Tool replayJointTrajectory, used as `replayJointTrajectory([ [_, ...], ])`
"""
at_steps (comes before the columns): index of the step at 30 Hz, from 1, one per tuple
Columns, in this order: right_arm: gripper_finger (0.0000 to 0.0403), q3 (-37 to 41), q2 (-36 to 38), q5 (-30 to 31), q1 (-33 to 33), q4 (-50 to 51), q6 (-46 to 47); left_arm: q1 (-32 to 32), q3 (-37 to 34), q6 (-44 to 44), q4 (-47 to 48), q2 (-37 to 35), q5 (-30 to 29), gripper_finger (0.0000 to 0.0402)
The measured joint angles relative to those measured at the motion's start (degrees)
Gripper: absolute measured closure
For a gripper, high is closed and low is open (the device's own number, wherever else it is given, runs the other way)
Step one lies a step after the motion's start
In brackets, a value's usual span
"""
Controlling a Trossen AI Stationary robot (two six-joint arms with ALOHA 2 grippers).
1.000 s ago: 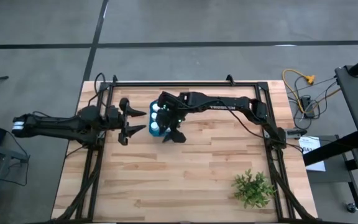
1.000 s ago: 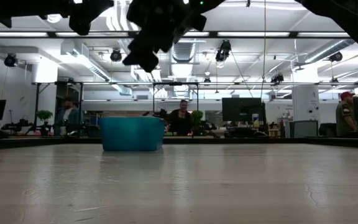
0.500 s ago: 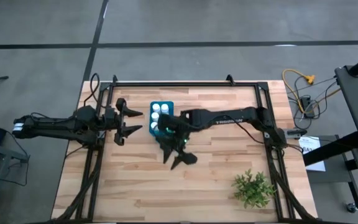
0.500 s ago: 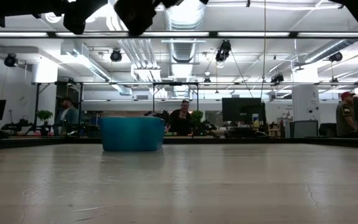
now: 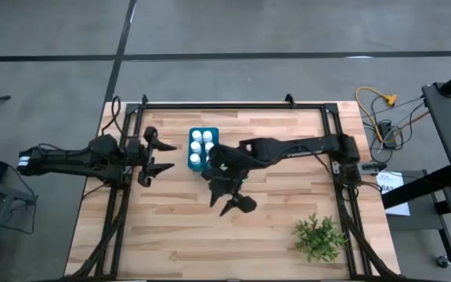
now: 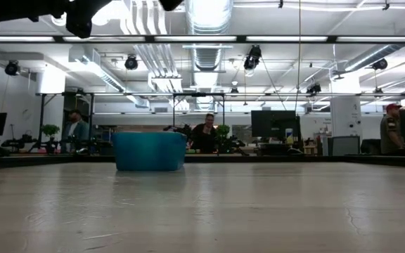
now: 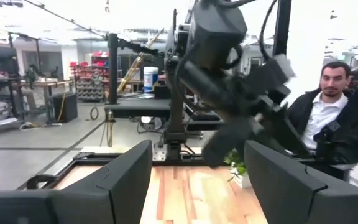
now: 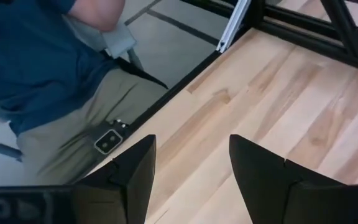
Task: Pick and place pill bottles into a basket
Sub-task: Return to Home Position
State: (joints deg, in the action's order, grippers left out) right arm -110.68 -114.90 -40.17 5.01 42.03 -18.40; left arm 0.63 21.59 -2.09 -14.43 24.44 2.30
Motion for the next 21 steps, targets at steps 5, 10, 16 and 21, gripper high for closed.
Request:
replayJointTrajectory([
  [5,0.0209,9.9,9.3,-0.1,-1.1,-6.0,1.7,0.0,-3.4,0.5,-1.3,-5.1,-0.3,0.0163],
  [10,0.0209,24.8,20.6,0.7,-2.3,-18.7,5.0,0.0,-5.9,0.5,-1.6,-9.3,-0.3,0.0163],
  [16,0.0209,42.0,35.0,4.7,-4.5,-33.1,7.3,0.0,-7.4,0.5,-1.6,-11.8,-2.9,0.0163],
  [21,0.0209,54.4,46.2,5.8,-7.1,-44.3,9.4,0.0,-8.0,1.0,-1.7,-12.3,-3.3,0.0163],
])
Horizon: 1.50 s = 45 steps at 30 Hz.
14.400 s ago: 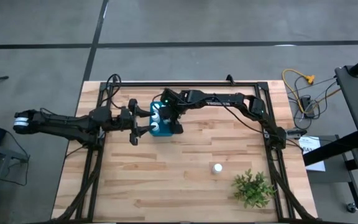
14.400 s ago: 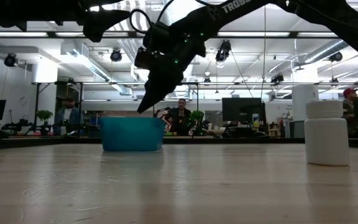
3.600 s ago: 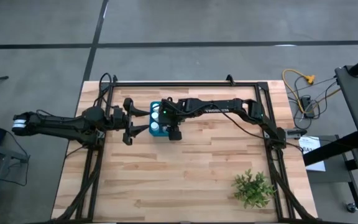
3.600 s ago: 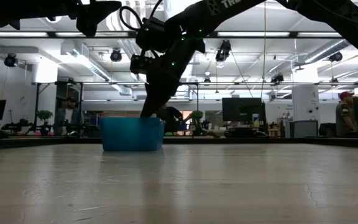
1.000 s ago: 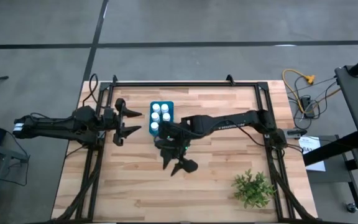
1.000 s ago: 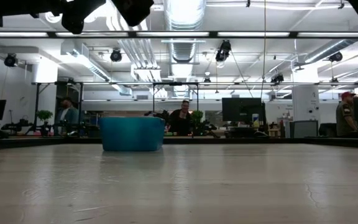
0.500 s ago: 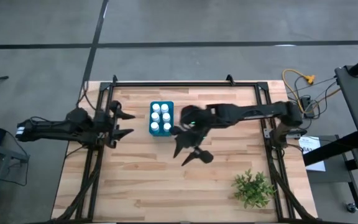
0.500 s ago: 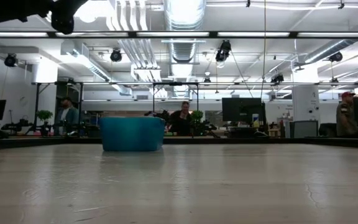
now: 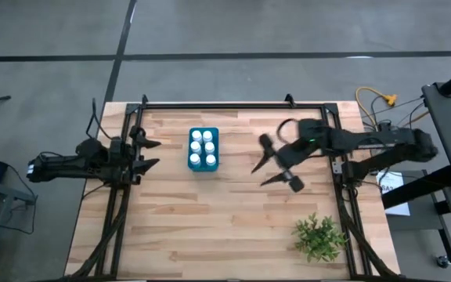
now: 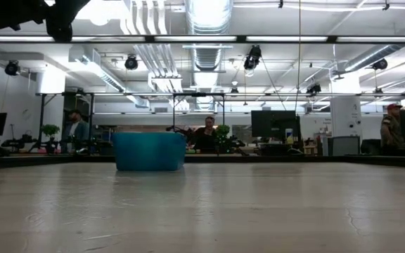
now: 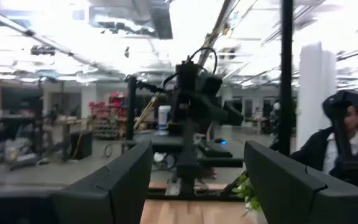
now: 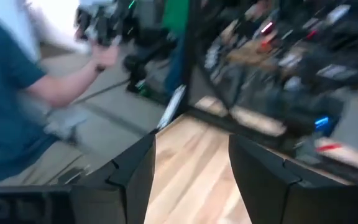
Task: Pick and place pill bottles into a basket
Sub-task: Return to Home Position
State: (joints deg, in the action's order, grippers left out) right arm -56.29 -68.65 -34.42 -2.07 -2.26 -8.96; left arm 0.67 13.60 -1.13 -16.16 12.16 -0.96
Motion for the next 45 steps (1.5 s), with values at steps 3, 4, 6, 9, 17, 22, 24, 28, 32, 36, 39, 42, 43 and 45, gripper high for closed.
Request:
replayJointTrajectory([
  [3,0.0209,7.2,6.3,0.3,-1.8,-7.0,1.0,0.0,-0.1,0.0,0.0,0.1,-2.1,0.0163],
  [4,0.0209,9.4,8.2,0.3,-2.3,-9.6,1.7,0.0,-0.1,0.0,0.0,0.1,-2.5,0.0163],
  [6,0.0209,13.7,11.7,0.2,-3.4,-15.3,3.3,0.0,-0.3,0.7,-0.8,0.2,-2.6,0.0163],
  [9,0.0209,19.0,16.4,0.2,-5.0,-22.9,4.9,0.0,-2.1,2.3,-5.4,0.5,-2.6,0.0163],
  [17,0.0209,26.3,25.7,2.7,-7.6,-26.9,6.7,0.0,-5.2,3.6,-11.0,-1.1,-4.1,0.0163],
  [22,0.0209,30.4,31.4,3.4,-8.0,-27.3,6.4,0.0,-7.1,5.0,-11.8,-3.5,-4.6,0.0163],
  [24,0.0209,32.1,33.6,4.5,-8.0,-28.3,6.2,0.0,-7.5,4.8,-12.0,-4.6,-5.9,0.0163],
  [28,0.0209,36.8,38.1,7.8,-8.0,-33.7,6.3,0.0,-7.5,4.5,-9.8,-6.8,-7.1,0.0163],
  [32,0.0209,41.6,42.8,9.1,-8.1,-39.4,7.7,0.0,-7.5,4.5,-9.4,-8.0,-6.5,0.0163],
  [36,0.0209,44.9,48.1,9.9,-8.3,-41.5,9.0,0.0,-7.5,4.7,-6.6,-9.7,-6.4,0.0163],
  [39,0.0209,47.2,52.3,10.6,-8.5,-41.6,9.6,0.0,-7.5,4.6,-6.1,-10.5,-6.4,0.0163],
  [42,0.0209,49.6,56.4,12.9,-8.5,-41.6,9.2,0.0,-7.5,4.6,-5.8,-10.5,-6.3,0.0163],
  [43,0.0209,50.4,57.8,14.0,-8.5,-41.6,9.2,0.0,-7.5,4.6,-5.9,-10.4,-6.3,0.0163],
  [45,0.0209,52.0,60.3,15.4,-8.5,-41.6,9.0,0.0,-7.6,4.6,-5.8,-10.0,-6.2,0.0163],
])
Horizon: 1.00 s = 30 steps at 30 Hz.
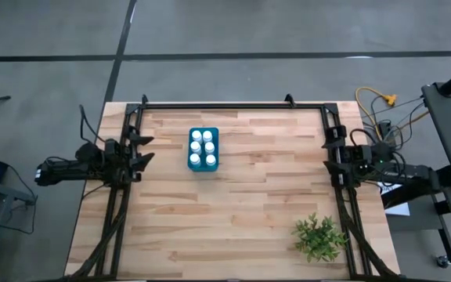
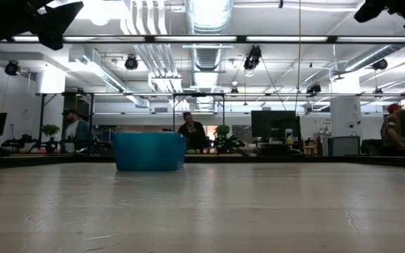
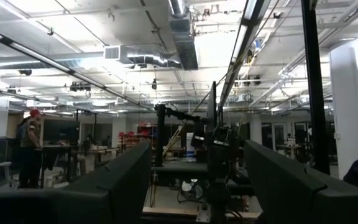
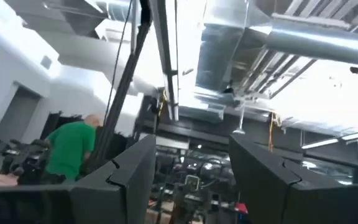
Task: Pick and place pill bottles into a basket
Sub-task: Return to Home Position
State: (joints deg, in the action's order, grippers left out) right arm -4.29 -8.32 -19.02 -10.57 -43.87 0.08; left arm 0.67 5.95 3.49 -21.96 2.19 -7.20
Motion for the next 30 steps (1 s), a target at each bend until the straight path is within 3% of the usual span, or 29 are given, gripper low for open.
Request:
replayJointTrajectory([
  [9,0.0209,3.8,8.1,1.2,0.0,3.8,1.0,0.0,-3.7,0.3,-2.6,-0.5,0.0,0.0163],
  [15,0.0209,3.8,8.2,1.9,0.0,11.5,-0.4,0.0,-5.5,-0.3,-2.9,-0.5,-0.2,0.0163],
  [24,0.0209,3.8,8.2,10.4,0.0,25.7,-3.1,0.0,-5.5,0.3,2.3,1.5,-0.8,0.0163],
  [30,0.0209,3.8,8.2,10.6,0.0,32.9,-3.7,0.0,-5.5,0.3,5.4,1.8,-1.0,0.0163],
])
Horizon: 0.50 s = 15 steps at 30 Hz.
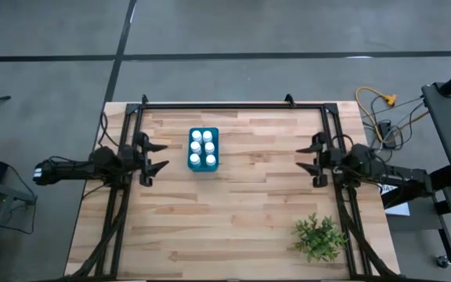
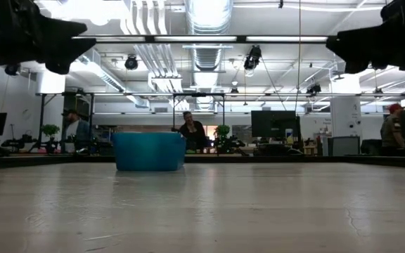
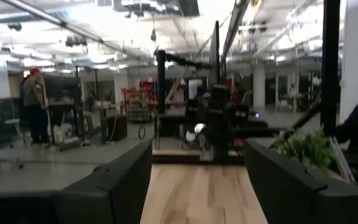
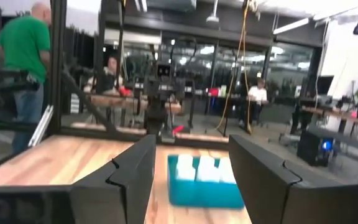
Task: Pick and place pill bottles into a basket
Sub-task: Return to Home Position
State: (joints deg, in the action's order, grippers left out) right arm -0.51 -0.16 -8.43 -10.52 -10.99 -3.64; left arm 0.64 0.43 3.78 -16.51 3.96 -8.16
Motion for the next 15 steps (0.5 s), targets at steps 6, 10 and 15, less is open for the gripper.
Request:
replayJointTrajectory([
  [6,0.0209,0.0,0.0,0.0,0.0,2.6,0.4,0.0,0.0,0.0,3.4,0.1,-0.1,0.0165],
  [10,0.0212,0.0,0.0,0.0,0.0,3.6,0.3,0.0,0.0,0.0,4.5,0.1,-0.1,0.0181],
  [15,0.0242,0.0,0.0,1.4,0.0,8.0,-0.7,0.0,-0.1,0.0,7.7,0.1,-0.1,0.0226],
])
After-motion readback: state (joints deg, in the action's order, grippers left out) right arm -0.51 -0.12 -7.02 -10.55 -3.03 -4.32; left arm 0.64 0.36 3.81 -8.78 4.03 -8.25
